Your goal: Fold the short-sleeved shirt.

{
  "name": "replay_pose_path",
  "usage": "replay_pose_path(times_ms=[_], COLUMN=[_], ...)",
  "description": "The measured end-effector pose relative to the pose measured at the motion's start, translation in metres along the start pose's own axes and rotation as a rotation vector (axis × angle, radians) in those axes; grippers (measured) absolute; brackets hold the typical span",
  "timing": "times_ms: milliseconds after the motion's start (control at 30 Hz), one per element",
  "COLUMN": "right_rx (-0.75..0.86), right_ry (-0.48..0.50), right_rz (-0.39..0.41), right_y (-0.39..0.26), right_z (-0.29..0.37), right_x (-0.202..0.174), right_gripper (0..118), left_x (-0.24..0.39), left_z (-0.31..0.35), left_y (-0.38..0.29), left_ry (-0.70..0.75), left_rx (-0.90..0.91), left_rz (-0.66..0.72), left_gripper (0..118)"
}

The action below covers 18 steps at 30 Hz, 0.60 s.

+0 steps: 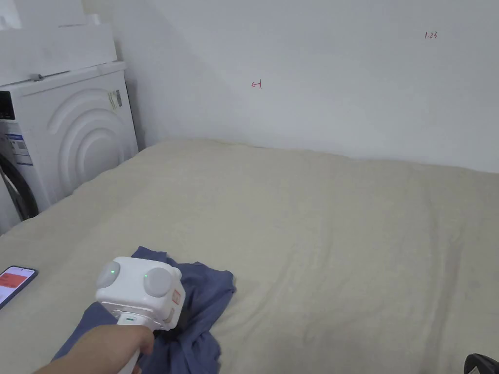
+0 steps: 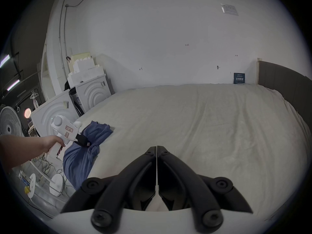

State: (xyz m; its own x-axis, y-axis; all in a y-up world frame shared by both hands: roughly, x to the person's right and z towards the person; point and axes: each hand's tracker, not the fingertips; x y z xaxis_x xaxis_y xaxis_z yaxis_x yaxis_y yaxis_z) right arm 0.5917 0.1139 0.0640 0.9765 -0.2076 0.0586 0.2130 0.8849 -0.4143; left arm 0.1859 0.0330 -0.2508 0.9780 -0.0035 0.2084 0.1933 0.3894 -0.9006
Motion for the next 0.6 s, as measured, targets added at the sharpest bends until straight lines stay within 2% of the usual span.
replay_pose_path(times_ms=[233,333,433,533,600], right_rx=[0.025,0.046,0.081,0.119,0.138], right_ry=[-0.012,-0.004,0.007,0.006,0.01], right_rz=[0.017,-0.006,-0.013,-0.005,-0.004], right_y=[0.008,0.011,0.018,0.024,0.027], right_z=[0.013,0.019,0.03,0.042,0.049], right_x=[0.011,0.017,0.018,0.02,0.026], right_gripper=[4,4,4,4,4], left_x=[-0.016,-0.024,-0.013,-0.011,0.007], left_z=[0.053,0.092,0.157,0.222,0.273], left_y=[-0.006,-0.014,-0.027,-0.025,-0.026], left_ry=[0.021,0.011,0.028,-0.046,-0.085], left_rx=[0.092,0.128,0.231,0.343,0.445], left_rz=[-0.06,-0.049,-0.114,-0.074,-0.1], left_gripper=[10,10,10,10,10])
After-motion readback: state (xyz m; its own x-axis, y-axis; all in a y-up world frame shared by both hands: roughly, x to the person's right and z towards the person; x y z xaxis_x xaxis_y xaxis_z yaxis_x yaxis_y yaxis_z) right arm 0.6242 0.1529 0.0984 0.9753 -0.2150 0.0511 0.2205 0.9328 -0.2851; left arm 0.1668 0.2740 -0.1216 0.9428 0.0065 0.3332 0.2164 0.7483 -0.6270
